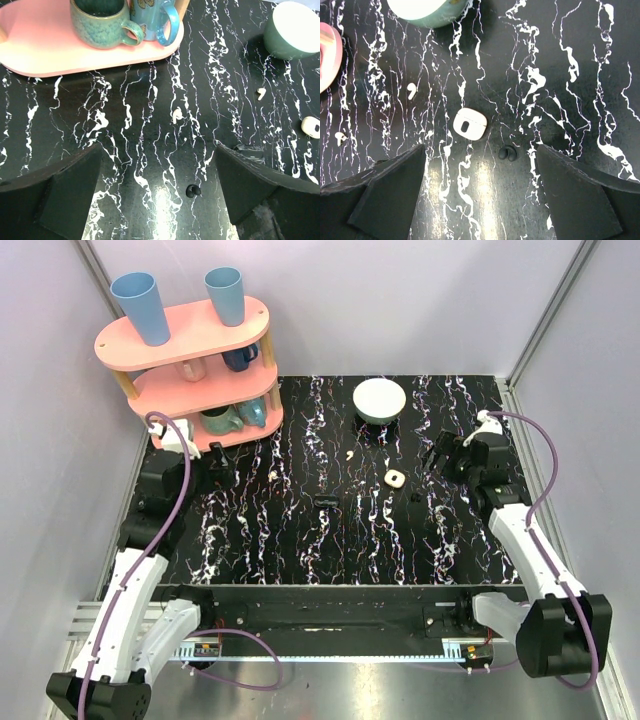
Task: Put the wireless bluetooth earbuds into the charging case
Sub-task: Move the charging case to the center of the board.
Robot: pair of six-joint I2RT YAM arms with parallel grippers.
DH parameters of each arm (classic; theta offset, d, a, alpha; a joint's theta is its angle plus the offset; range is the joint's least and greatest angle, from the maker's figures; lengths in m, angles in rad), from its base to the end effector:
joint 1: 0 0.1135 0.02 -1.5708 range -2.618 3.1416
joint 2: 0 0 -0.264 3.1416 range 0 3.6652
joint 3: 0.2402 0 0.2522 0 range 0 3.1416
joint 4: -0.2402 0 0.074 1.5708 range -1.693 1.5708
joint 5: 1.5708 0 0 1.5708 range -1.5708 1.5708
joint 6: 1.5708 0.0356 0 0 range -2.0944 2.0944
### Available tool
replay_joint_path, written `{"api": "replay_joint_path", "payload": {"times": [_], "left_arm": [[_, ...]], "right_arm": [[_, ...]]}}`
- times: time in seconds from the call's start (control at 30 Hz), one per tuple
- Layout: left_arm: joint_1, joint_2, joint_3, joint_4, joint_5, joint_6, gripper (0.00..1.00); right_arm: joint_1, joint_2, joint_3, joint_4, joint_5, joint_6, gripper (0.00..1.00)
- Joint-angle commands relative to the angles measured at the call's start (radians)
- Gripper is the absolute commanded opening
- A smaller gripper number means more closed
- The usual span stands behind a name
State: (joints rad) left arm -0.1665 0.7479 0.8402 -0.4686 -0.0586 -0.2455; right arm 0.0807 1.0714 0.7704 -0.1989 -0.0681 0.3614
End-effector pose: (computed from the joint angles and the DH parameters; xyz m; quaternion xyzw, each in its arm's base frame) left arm 0.1648 -0.0256 0.3351 -0.0491 0.8252 -0.0913 0.5552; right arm 0.2404 0.0219 0.2774 0.1030 0.8535 0.1404 0.4911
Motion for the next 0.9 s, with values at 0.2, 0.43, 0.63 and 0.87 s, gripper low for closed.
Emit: {"api": "replay_joint_path", "payload": {"times": [0.2, 0.43, 0.63, 0.87], "left_arm": [[-0.002, -0.005, -0.007, 0.016, 0.014, -0.018, 0.99], [-0.001, -0.021, -0.013, 0.012, 0.006, -0.023, 0.99], [-0.001, -0.015, -0.012, 0.013, 0.011, -0.02, 0.99], [0.002, -0.019, -0.016, 0.015, 0.006, -0.02, 0.99]], "right_arm": [[0.004, 0.074, 0.082, -0.011, -0.041, 0.01, 1.0], [0.004, 0.134, 0.109, -0.019, -0.078, 0.011, 1.0], [0.004, 0.208, 0.102, -0.004, -0.142, 0.008, 0.94], [0.004, 0.392, 0.147, 0.044, -0.203, 0.004, 0.87]]}}
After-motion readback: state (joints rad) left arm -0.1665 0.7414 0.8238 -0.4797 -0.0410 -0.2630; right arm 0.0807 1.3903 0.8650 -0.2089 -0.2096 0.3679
